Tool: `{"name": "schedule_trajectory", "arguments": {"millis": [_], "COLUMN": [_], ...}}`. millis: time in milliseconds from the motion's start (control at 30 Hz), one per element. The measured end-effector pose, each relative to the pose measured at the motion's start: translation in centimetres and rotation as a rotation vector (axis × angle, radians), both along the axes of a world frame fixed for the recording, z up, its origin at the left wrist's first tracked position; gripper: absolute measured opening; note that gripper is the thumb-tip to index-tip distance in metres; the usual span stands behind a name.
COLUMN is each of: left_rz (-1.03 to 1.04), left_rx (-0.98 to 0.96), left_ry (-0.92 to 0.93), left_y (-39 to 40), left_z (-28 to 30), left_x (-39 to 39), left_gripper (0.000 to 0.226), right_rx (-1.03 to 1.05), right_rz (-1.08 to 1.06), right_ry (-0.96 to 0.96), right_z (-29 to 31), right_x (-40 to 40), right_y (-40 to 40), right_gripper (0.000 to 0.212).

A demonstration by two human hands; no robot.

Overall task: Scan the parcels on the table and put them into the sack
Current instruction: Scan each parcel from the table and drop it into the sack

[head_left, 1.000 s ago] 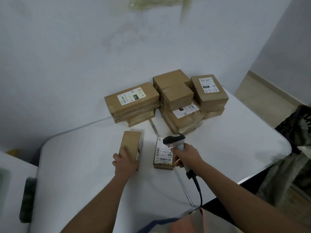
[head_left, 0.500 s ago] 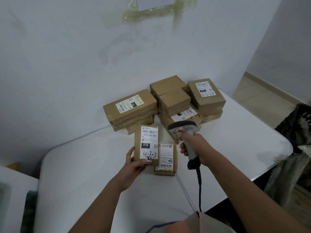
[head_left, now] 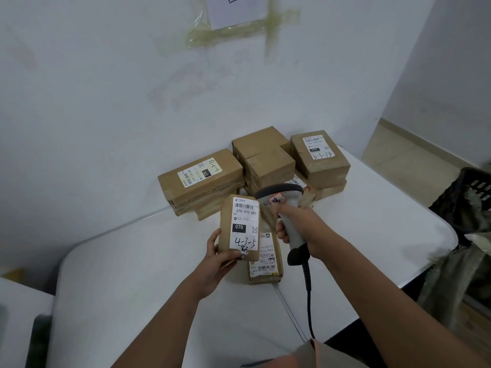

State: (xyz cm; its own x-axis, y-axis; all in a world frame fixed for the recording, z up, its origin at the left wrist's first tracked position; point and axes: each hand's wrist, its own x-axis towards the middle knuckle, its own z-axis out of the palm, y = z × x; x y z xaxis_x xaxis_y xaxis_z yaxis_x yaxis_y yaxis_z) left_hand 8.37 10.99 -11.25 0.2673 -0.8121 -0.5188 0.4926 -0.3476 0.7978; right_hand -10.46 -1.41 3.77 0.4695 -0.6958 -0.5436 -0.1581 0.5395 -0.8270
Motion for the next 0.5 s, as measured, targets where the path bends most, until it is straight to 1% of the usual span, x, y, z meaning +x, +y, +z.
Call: {"name": "schedule_trajectory", "arguments": {"millis": [267,500], "left_rz": [0.01,0.0], "left_rx": [0.007,0.024], "left_ry": [-0.003,-0.017], "left_y": [-0.11,-0.13], "left_z": [0.34,0.24], "left_x": [-0.09,0.04], "left_gripper": [0.098,0.096], "right_rx": [-0.016,-0.024], "right_rz": [0.015,0.015], "right_ry": [0.022,-0.007], "right_z": [0.58,0.41], "right_x": [0.25,0.21], "right_y": [0.09,0.08], "right_gripper": [0.026,0.024]}}
